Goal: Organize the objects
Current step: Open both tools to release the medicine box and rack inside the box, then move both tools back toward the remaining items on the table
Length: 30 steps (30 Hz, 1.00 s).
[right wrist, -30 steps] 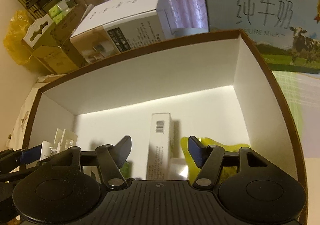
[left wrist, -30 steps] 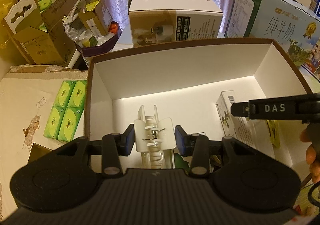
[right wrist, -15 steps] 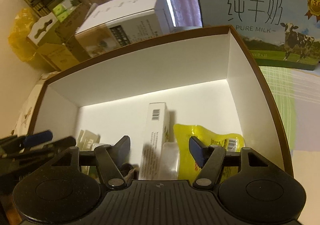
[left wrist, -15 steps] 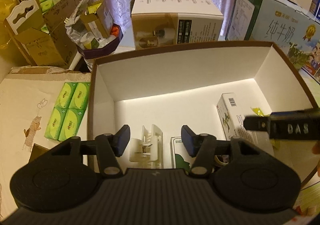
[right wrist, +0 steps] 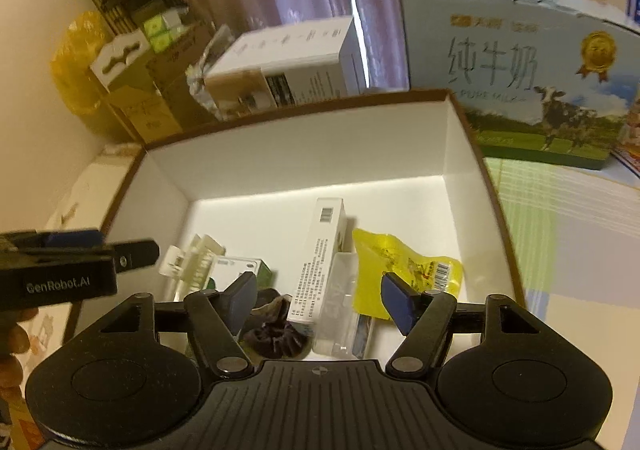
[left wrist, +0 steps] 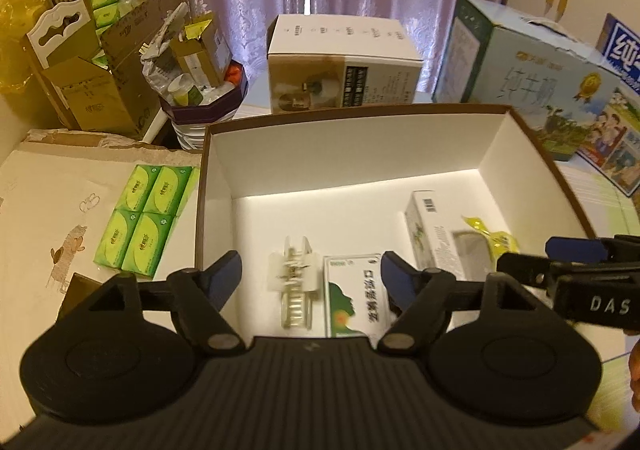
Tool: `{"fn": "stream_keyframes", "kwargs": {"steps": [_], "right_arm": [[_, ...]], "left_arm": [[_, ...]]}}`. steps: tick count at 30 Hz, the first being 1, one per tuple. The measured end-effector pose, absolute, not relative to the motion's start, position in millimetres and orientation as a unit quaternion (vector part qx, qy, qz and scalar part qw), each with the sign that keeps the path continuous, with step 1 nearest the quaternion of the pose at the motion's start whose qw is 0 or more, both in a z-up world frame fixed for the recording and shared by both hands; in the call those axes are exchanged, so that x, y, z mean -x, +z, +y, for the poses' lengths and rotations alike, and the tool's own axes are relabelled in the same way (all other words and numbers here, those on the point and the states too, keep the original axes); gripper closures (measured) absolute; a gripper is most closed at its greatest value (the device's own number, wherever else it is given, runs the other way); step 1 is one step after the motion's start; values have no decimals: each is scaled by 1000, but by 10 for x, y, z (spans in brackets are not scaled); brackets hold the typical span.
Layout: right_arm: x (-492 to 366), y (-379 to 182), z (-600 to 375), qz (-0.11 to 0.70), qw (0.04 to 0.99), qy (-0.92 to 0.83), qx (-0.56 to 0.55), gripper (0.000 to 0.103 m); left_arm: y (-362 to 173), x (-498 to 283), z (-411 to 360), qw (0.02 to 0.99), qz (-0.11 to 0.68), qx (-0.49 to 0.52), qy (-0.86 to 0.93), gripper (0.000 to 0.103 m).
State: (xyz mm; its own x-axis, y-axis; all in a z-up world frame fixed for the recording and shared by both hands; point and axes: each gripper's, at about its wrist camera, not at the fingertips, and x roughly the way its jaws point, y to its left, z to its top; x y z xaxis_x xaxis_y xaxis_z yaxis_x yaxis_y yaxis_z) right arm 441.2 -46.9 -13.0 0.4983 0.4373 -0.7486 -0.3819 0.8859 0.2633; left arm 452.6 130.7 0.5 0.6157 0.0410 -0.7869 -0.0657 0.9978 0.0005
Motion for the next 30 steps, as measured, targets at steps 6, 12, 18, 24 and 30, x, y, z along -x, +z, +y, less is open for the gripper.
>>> {"fn": "stream_keyframes", "kwargs": {"steps": [6, 12, 18, 24, 30], "right_arm": [[-4121, 111, -693, 409, 877, 242, -62, 37], [-3860, 255, -866, 399, 880, 241, -89, 37], [-3611, 360, -1005, 393, 883, 239, -95, 37], [-3305, 402, -1155, 388, 886, 237, -93, 37], [-3032, 370, -1275, 396, 883, 236, -90, 37]], "left_arm": [[167, -4194, 1219, 904, 427, 21, 31, 29], [297, -3858, 1150, 907, 419, 31, 29, 29], [398, -3522, 1058, 909, 414, 38, 25, 29], [405, -3192, 951, 908, 417, 45, 24, 29], [343, -2895, 854, 903, 427, 47, 25, 29]]}}
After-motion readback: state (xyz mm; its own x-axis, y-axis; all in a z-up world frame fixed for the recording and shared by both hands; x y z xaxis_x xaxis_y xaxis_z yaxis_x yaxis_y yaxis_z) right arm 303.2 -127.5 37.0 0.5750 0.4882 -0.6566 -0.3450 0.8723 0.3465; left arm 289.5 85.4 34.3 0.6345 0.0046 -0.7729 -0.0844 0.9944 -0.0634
